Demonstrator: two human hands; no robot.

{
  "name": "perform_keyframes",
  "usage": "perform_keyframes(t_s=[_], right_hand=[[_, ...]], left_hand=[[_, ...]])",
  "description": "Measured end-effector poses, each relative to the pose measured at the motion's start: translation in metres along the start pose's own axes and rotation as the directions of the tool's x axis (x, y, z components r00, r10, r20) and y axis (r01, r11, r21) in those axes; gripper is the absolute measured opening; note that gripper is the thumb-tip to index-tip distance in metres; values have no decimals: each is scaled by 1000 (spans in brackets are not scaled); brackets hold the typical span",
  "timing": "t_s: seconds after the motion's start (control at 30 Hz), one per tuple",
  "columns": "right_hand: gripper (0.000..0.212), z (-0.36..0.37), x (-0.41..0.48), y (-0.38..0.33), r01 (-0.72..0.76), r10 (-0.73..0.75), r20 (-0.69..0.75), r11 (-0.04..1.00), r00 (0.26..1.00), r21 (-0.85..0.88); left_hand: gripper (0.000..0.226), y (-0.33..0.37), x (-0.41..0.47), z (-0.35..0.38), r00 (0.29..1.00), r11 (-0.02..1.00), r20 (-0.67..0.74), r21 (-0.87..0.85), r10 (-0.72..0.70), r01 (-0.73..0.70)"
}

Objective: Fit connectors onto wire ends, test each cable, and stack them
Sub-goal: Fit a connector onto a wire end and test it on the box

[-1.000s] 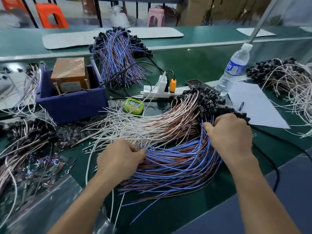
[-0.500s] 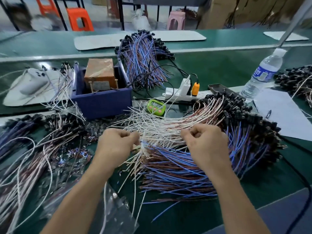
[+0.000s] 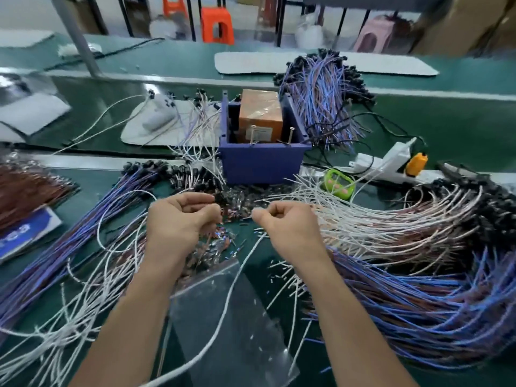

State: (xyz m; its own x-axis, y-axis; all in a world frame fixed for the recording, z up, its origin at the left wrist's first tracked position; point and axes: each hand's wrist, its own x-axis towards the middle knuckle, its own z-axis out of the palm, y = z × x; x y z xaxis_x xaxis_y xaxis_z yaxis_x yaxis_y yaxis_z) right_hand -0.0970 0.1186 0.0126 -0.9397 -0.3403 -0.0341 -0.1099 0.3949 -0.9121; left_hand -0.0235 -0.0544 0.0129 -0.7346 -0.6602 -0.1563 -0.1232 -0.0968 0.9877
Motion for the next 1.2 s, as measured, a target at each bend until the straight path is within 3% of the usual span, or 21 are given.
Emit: perform_keyframes(t_s=[0.13,0.2,0.23,0.33,0.43,0.5,0.57,0.63,0.7,0.77,0.83,0.9,0.97,1.03,1.1,1.2], right_hand=[[33,40,15,-14,-61,56,134,998,989,31],[32,58,21,-20,-92,91,178,996,980,-3],[32,65,24,-24,-97,100,178,995,979,-28],[27,81,35,-32,-46,69,135,985,988,-167],[15,95,42,-38,42,-24,55,933,998,-357],[23,100,47,-38,70,-70,17,884,997,-463],[32,103,52,-40,80,-44,74,800,996,-595],[17,100,54,-42,100,-27,119,740,992,-665],[6,92,50,-44,152,-98,118,743,988,-651],[2,84,43,-43,243,-236,87,788,968,-566],[6,77,29,-44,297,-315,27,857,949,-421],[15,67,16,-44,257,-281,-89,942,955,-217],[24,57,7,-43,183,-170,-184,981,968,60],[33,40,2,-45,148,-56,-228,902,972,406],[34,24,0,-48,134,33,-228,724,973,677],[37,9,-6,-54,63,88,-129,533,988,844]], left_hand=[[21,-9,12,-35,966,970,-244,243,88,-27],[10,-9,15,-52,934,909,-311,415,176,-33],[3,-8,15,-59,935,884,-300,468,189,-29],[27,-9,18,-68,955,802,-238,597,175,2],[38,-10,19,-67,965,734,-189,679,184,-7],[39,-11,20,-66,968,728,-172,685,181,-14],[37,-9,22,-65,970,730,-165,684,176,-16],[34,-9,21,-66,970,712,-149,701,190,-32],[35,-9,19,-64,963,680,-88,724,253,-112],[38,-6,17,-56,951,679,23,694,309,-237],[33,2,16,-47,953,756,100,587,286,-288],[33,9,19,-38,955,837,150,459,256,-297],[36,12,22,-37,954,852,164,430,251,-299],[31,16,24,-35,956,845,169,449,241,-292],[31,20,24,-30,951,888,219,361,217,-286],[29,32,15,-13,905,937,363,177,223,-302]])
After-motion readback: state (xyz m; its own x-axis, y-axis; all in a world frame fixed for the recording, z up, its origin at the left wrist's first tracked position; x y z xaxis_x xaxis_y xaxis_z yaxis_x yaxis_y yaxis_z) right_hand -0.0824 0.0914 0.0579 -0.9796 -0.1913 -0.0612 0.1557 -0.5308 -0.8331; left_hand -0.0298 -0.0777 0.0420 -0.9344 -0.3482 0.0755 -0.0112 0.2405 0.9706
